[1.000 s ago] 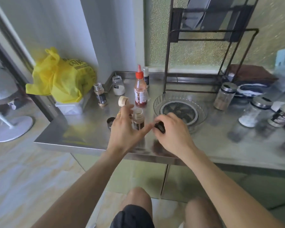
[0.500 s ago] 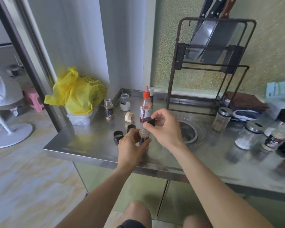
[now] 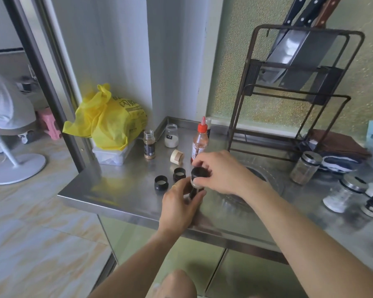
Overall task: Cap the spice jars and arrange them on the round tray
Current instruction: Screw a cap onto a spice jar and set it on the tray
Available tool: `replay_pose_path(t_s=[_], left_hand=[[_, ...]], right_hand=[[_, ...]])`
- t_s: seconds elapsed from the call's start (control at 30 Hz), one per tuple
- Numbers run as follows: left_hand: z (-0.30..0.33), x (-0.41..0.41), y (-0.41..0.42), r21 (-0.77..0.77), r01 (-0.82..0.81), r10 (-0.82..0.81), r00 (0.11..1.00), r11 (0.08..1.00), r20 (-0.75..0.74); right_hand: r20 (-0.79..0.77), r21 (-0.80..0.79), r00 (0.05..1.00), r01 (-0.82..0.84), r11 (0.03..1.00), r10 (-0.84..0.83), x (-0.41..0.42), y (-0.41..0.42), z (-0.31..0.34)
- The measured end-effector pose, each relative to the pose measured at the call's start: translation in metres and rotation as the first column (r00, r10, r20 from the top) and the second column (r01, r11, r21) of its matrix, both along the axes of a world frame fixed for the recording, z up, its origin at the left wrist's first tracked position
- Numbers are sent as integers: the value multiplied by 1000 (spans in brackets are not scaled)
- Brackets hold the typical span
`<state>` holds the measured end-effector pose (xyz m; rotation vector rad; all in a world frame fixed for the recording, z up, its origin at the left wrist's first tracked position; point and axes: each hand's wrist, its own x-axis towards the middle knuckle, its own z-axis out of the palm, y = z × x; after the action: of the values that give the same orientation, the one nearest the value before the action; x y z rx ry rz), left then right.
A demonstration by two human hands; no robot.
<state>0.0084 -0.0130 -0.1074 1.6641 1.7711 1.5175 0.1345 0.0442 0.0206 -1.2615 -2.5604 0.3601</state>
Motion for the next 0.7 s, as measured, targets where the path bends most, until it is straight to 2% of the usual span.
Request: replay_pose_path(t_s=[0.17, 0.3, 0.4, 0.5, 0.53, 0.63, 0.7], left_hand=[[-1, -1, 0, 12, 8, -8, 1000, 1000, 2], [-2, 0, 0, 19, -6, 6, 1000, 1000, -17], [-4, 0, 1, 1, 1, -1, 1000, 1000, -8], [-5, 0, 1, -4, -16, 16, 999, 1000, -36], [-5, 0, 1, -9, -22, 21, 999, 1000, -35], [-3, 1, 0, -29, -29, 28, 999, 999, -33], [-4, 1, 0, -34, -19, 18, 999, 999, -31]], right_hand=[[217, -57, 971, -89, 994, 99, -5, 2, 12], [334, 105, 943, -43, 994, 5, -12, 0, 14], [329, -6, 942, -68, 998, 66, -15, -1, 20], [420, 104, 907, -3, 995, -41, -18, 0, 26], [424, 98, 904, 20, 995, -60, -19, 0, 28], [340, -64, 940, -10, 998, 31, -21, 0, 30], [350, -37, 937, 4, 999, 9, -21, 2, 30]])
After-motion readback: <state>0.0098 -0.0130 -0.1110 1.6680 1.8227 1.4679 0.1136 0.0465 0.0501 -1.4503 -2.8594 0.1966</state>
